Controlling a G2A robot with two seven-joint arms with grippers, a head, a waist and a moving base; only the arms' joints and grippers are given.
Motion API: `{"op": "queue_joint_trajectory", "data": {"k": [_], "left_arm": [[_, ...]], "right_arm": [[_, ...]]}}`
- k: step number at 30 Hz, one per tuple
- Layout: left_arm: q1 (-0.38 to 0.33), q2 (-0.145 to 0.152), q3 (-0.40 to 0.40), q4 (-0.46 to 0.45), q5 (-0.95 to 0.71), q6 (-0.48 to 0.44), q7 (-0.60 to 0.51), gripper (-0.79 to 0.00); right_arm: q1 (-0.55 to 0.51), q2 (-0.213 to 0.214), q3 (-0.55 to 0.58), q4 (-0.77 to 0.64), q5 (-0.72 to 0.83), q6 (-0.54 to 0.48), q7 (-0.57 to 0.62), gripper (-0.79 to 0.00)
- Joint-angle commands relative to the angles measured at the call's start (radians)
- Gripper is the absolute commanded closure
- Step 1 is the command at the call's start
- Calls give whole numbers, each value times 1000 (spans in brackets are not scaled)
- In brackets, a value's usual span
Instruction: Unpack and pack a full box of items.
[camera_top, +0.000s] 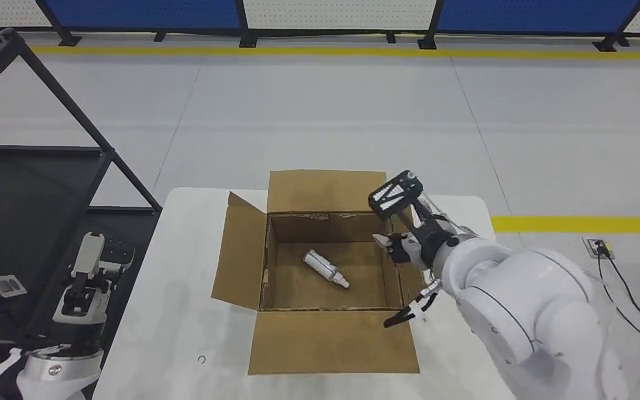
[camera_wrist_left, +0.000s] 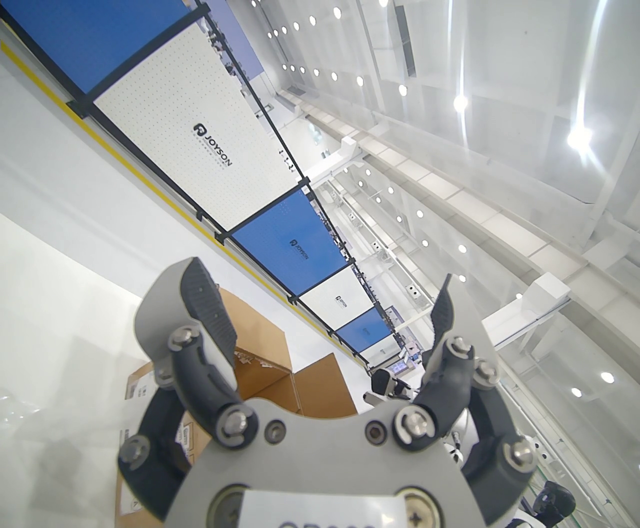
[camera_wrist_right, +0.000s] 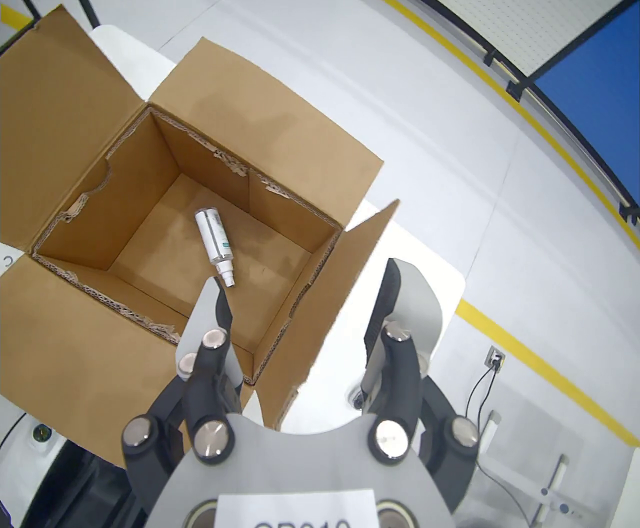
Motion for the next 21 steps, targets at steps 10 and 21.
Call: {"op": "queue_joint_trajectory", "data": {"k": [10,21], "left_arm": [[0,0,0,0,0,0,0,-785],[0,0,0,0,0,0,0,-785]], "right_arm": [[264,-69,-250,397,219,-73,-43,-643],[369,-145,-439,665,316,-99,-114,-656]]}}
